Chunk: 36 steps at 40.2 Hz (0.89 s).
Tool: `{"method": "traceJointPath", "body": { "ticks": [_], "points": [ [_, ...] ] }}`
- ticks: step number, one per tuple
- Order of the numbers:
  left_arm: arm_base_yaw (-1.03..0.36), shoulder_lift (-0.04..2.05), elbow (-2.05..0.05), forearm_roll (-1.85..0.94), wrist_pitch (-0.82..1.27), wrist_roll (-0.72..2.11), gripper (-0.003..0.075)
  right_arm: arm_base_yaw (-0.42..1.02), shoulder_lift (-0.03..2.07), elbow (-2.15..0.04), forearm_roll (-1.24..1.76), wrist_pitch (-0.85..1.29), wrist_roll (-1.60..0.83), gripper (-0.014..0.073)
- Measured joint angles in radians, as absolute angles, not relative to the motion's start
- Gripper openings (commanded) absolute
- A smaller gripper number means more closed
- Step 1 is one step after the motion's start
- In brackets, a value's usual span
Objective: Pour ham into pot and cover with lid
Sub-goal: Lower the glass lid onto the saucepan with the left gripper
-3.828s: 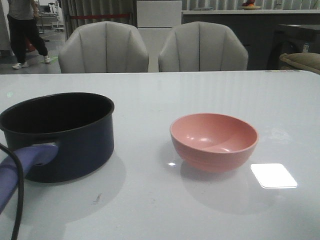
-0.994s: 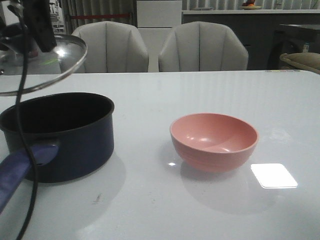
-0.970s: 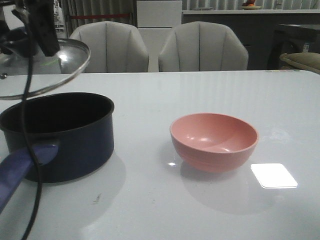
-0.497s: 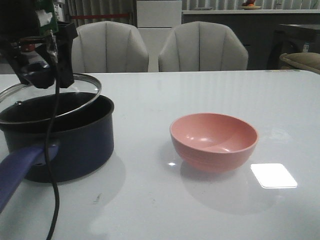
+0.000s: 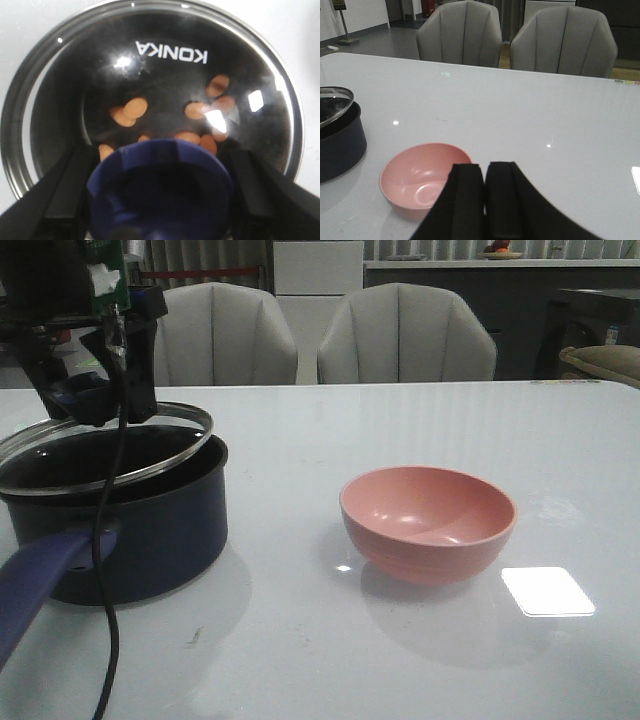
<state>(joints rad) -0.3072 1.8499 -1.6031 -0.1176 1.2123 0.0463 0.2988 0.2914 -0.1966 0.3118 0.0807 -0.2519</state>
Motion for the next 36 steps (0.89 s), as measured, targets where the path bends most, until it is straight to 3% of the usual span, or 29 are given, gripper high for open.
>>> {"method": "traceJointPath", "body": {
  "ticks": [36],
  "points": [
    [-0.371, 1.856, -1.603, -0.068, 1.216, 0.046, 0.0209, 0.299, 0.291, -0.197, 0.312, 0.081, -0.252, 0.0150]
  ]
}}
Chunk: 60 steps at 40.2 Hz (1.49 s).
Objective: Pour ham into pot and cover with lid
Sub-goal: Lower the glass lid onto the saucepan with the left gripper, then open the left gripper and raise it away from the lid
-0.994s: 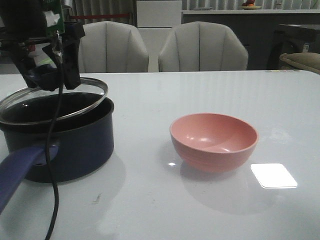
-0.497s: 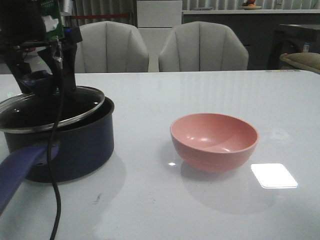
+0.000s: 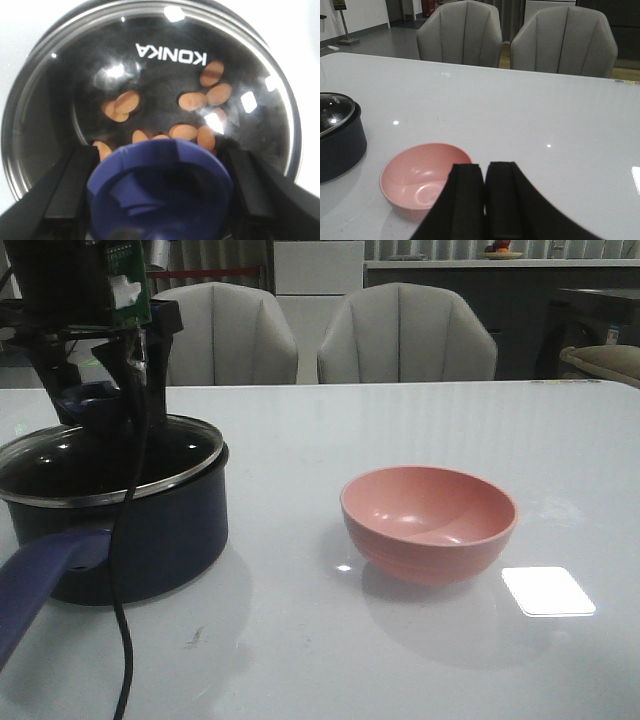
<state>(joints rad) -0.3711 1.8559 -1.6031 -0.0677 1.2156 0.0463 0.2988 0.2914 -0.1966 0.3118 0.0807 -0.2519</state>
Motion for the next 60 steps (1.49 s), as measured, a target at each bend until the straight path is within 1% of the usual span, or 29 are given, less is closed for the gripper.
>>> {"method": "traceJointPath", "body": {
  "ticks": [9, 28, 30, 34, 38, 40, 41, 43, 48, 55, 60],
  "points": [
    [-0.371, 1.860, -1.603, -0.068, 1.166, 0.046, 0.0209, 0.299, 0.291, -0.197, 0.312, 0.081, -0.252, 0.0150],
    [-0.371, 1.870, -1.603, -0.052, 1.184, 0.046, 0.0212, 0.299, 0.291, -0.197, 0.312, 0.081, -0.252, 0.0150],
    [-0.371, 1.870, -1.603, -0.052, 1.184, 0.046, 0.0227, 0.299, 0.291, -0.197, 0.312, 0.081, -0.252, 0.0150],
    [-0.371, 1.870, -1.603, -0.051, 1.186, 0.046, 0.0326, 0.299, 0.291, -0.197, 0.312, 0.081, -0.252, 0.0150],
    [-0.371, 1.874, -1.603, -0.051, 1.186, 0.046, 0.0501, 0.299, 0.291, -0.197, 0.312, 0.081, -0.252, 0.0150],
    [-0.371, 1.876, -1.603, -0.050, 1.186, 0.046, 0.0559, 0.299, 0.291, -0.197, 0.312, 0.081, -0.252, 0.0150],
    [-0.371, 1.876, -1.603, -0.050, 1.186, 0.046, 0.0577, 0.299, 0.291, -0.197, 0.312, 0.081, -0.252, 0.0150],
    [-0.371, 1.876, -1.603, -0.050, 1.188, 0.046, 0.0593, 0.299, 0.291, -0.197, 0.312, 0.081, -0.252, 0.0150],
    [-0.371, 1.877, -1.614, -0.048, 1.213, 0.046, 0.0583, 0.299, 0.291, -0.197, 0.312, 0.081, -0.252, 0.0150],
    [-0.371, 1.877, -1.696, -0.048, 1.231, 0.046, 0.0583, 0.299, 0.291, -0.197, 0.312, 0.081, -0.252, 0.0150],
    [-0.371, 1.843, -1.723, -0.058, 1.231, 0.046, 0.0583, 0.299, 0.291, -0.197, 0.312, 0.081, -0.252, 0.0150]
  ]
}}
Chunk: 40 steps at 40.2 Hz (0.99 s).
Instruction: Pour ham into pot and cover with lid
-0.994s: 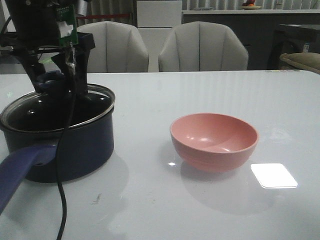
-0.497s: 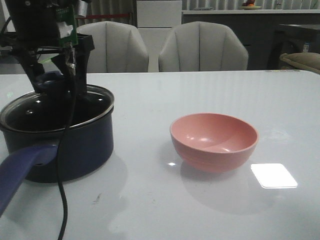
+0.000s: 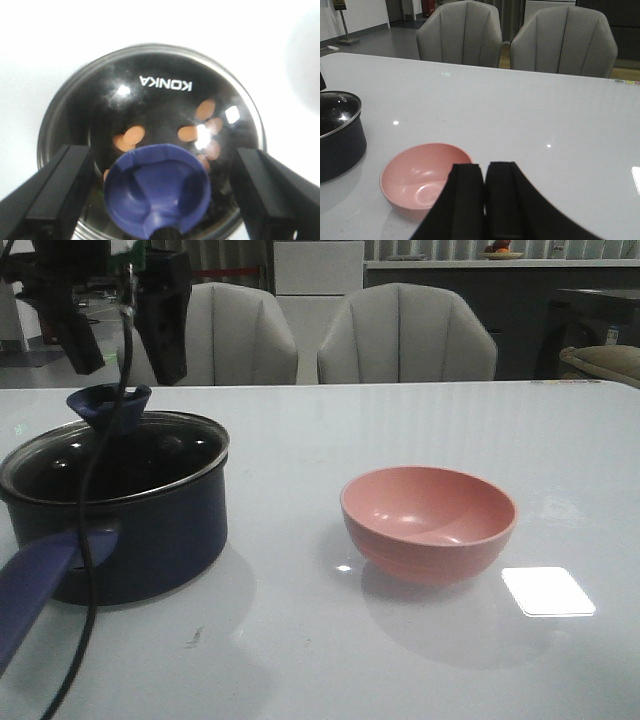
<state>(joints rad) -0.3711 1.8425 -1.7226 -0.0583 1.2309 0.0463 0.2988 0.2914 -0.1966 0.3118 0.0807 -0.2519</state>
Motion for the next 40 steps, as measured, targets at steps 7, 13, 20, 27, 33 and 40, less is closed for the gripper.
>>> {"method": "traceJointPath", "body": {
  "ticks": [7, 13, 20, 27, 33, 40],
  "points": [
    [-0.371, 1.732, -1.715, -0.082, 1.240, 0.046, 0.0583, 0.299, 0.291, -0.197, 0.312, 0.081, -0.252, 0.0150],
    [-0.371, 1.580, -1.631, -0.083, 1.242, 0.046, 0.0583, 0.299, 0.291, -0.197, 0.312, 0.081, -0.252, 0.0150],
    [-0.371, 1.368, -1.460, -0.086, 1.174, 0.046, 0.0583, 0.299, 0.291, -0.197, 0.312, 0.081, -0.252, 0.0150],
    [-0.371, 1.157, -1.263, -0.092, 1.051, 0.047, 0.0583, 0.299, 0.291, -0.197, 0.312, 0.081, -0.252, 0.0150],
    [-0.371, 0.974, -1.081, -0.096, 0.949, 0.047, 0.0583, 0.299, 0.291, -0.197, 0.312, 0.081, -0.252, 0.0150],
    [-0.371, 0.742, -0.866, -0.122, 0.816, 0.047, 0.0583, 0.299, 0.291, -0.197, 0.312, 0.081, -0.252, 0.0150]
  ]
}}
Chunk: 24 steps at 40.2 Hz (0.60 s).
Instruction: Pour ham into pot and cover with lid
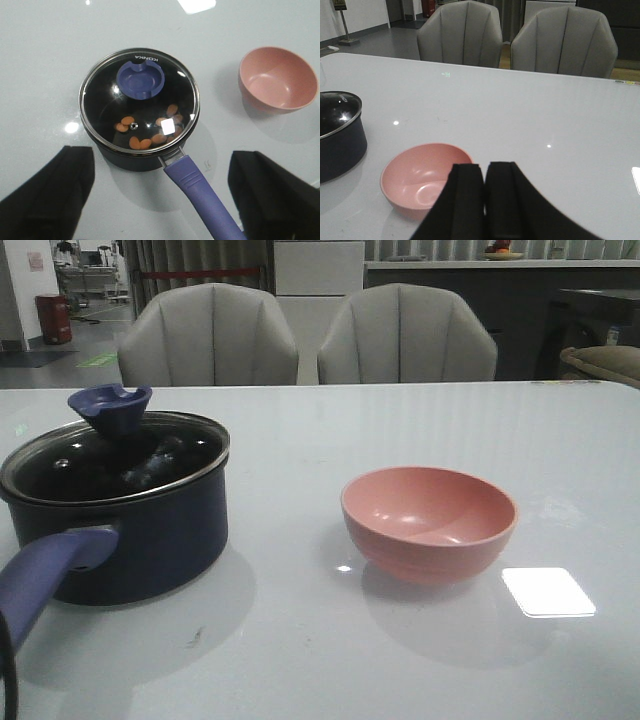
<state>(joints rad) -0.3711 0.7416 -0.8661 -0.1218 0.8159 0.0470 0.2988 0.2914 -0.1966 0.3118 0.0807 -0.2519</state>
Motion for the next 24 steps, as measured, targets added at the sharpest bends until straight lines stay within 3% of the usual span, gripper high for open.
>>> {"method": "traceJointPath", "body": {
  "ticks": [11, 14, 21, 24],
  "points": [
    [-0.371, 0.352, -0.533, -0.135, 0.609, 0.047, 0.0558, 0.299, 0.291, -0.197, 0.312, 0.081, -0.252, 0.0150],
    [-0.371, 0.268, -0.458, -0.135, 0.563, 0.047, 0.0478, 0.299, 0.291, -0.197, 0.312, 0.081, -0.252, 0.0150],
    [-0.371, 0.142, -0.368, -0.135, 0.489, 0.047, 0.0111, 0.299, 0.291, -0.197, 0.312, 0.081, -0.252, 0.0150],
    [-0.371, 0.126, -0.365, -0.135, 0.469, 0.047, 0.0134, 0.299, 0.291, -0.197, 0.312, 0.081, -0.252, 0.0150]
  ]
}}
